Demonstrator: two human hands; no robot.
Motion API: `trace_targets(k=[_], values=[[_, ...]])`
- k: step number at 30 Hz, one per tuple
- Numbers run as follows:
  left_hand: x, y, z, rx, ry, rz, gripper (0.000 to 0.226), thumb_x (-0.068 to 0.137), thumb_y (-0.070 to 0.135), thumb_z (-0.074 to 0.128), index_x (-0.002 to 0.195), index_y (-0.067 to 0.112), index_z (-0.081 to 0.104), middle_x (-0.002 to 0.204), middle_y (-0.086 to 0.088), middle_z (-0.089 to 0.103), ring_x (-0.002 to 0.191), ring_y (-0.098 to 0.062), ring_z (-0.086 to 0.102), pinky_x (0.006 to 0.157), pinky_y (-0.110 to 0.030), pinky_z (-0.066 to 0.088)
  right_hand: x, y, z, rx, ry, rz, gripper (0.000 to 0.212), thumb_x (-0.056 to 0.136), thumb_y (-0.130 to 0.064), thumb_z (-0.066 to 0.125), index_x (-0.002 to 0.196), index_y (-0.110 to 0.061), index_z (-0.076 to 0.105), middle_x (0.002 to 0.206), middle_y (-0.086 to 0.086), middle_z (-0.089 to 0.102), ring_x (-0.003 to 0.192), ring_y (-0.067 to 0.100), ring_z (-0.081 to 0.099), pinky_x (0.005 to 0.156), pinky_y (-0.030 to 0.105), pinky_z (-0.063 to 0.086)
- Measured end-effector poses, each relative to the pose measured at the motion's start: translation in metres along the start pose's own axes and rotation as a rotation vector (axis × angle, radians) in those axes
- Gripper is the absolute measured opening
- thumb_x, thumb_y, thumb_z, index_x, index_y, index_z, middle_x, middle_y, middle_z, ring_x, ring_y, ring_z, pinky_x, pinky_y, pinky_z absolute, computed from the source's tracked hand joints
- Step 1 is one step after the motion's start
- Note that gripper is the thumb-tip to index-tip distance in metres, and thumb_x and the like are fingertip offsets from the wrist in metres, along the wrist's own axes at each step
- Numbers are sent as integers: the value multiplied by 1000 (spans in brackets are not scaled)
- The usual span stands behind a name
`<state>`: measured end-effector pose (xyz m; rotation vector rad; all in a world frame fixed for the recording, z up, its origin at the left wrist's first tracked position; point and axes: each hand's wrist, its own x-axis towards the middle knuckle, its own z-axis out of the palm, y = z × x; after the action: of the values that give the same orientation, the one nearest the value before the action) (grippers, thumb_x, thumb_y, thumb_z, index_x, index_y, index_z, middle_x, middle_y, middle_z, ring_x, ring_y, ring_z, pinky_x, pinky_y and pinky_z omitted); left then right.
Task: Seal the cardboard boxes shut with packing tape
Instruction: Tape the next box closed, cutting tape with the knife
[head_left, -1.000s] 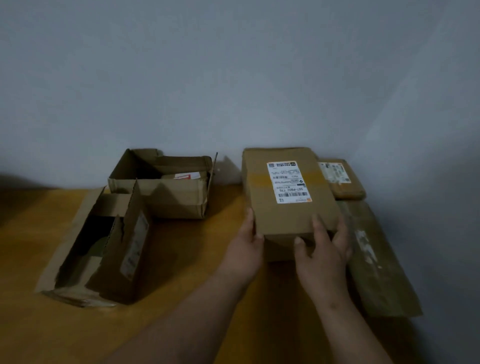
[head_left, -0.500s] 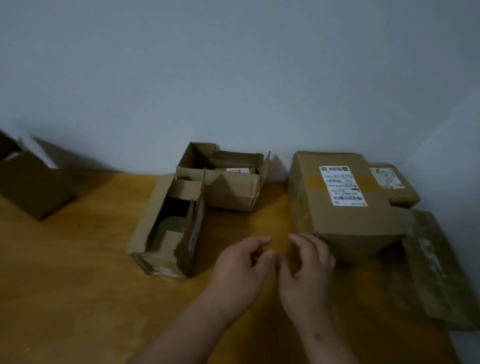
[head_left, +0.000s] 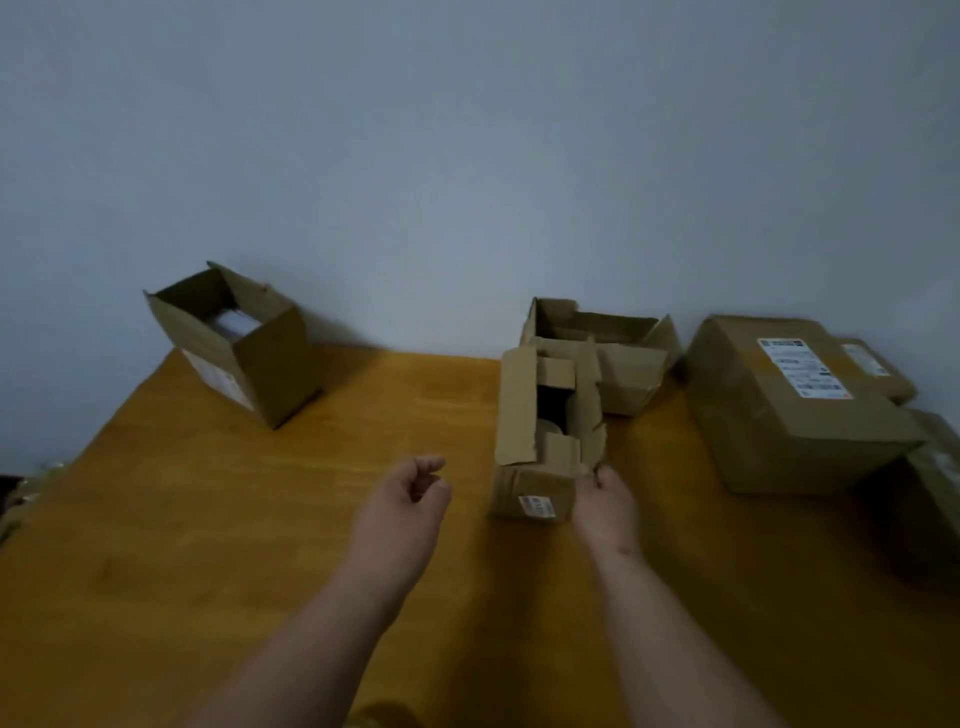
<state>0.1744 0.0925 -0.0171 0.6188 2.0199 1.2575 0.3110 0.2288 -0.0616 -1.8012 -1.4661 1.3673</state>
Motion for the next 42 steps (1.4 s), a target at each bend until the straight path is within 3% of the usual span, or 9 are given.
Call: trace_targets(k=[2, 8, 12, 17, 23, 27, 32, 39, 42], values=[[1, -5, -20, 2, -22, -7, 25, 99, 25, 56, 124, 28, 58, 104, 4, 63, 93, -12, 60, 78, -28, 51, -11, 1, 7, -4, 36, 8, 26, 105, -24, 39, 117, -10, 58, 115, 16, 63, 100, 29, 61, 81, 37, 48], [-4, -16, -59, 28, -97, -84, 29, 99, 25, 56, 127, 28, 56, 109, 5, 62, 99, -11, 60, 91, -34, 52, -29, -22, 15, 111, 34, 20, 46, 104, -33, 42, 148, -17, 37, 132, 7, 52, 118, 31, 53, 101, 41, 43], [-12, -26, -80, -6, -105, -90, 32, 99, 26, 57, 130, 28, 55, 114, 8, 61, 104, -9, 59, 94, -34, 51, -38, -31, 23, 76, 23, -22, 38, 106, -24, 37, 142, -13, 46, 114, 8, 57, 100, 26, 55, 90, 33, 43], [-13, -34, -122, -77, -28, -59, 37, 98, 29, 57, 134, 30, 51, 124, 4, 60, 108, -12, 57, 95, -37, 50, -84, -33, 38, -1, -118, -223, 31, 106, -27, 40, 133, -23, 55, 102, -9, 60, 83, 5, 52, 71, 29, 42], [2, -43, -215, 17, 289, 40, 72, 89, 45, 65, 150, 36, 28, 155, 3, 33, 139, -24, 35, 108, -48, 40, -144, -50, 94, 33, -467, -213, 19, 103, -31, 48, 104, -43, 63, 106, -16, 68, 101, 10, 62, 88, 37, 52], [12, -71, -297, 60, 133, -57, 72, 90, 40, 67, 151, 38, 28, 143, 5, 47, 127, -25, 49, 104, -49, 43, -179, -51, 155, -16, -607, -144, 21, 102, -34, 50, 117, -38, 64, 113, -9, 71, 110, 18, 64, 100, 46, 49], [12, -118, -369, -45, -34, -196, 15, 96, 23, 60, 108, 30, 67, 108, -3, 68, 97, -26, 63, 88, -47, 53, -219, -50, 238, -22, -565, -85, 21, 101, -32, 51, 118, -31, 64, 112, -5, 72, 107, 20, 66, 98, 48, 51], [7, -175, -407, -140, -156, -263, 44, 92, 18, 65, 129, 37, 52, 124, 5, 61, 110, -21, 60, 97, -50, 50, -250, -27, 296, -73, -399, -97, 11, 100, -23, 53, 104, -33, 55, 110, -7, 65, 100, 15, 62, 92, 43, 53], [11, -185, -409, -197, -106, -232, 56, 89, 14, 69, 136, 31, 43, 134, 6, 53, 114, -17, 55, 95, -43, 50, -256, -25, 302, -25, -306, -57, 38, 97, -17, 57, 133, -23, 45, 121, -4, 62, 104, 17, 61, 87, 41, 54]])
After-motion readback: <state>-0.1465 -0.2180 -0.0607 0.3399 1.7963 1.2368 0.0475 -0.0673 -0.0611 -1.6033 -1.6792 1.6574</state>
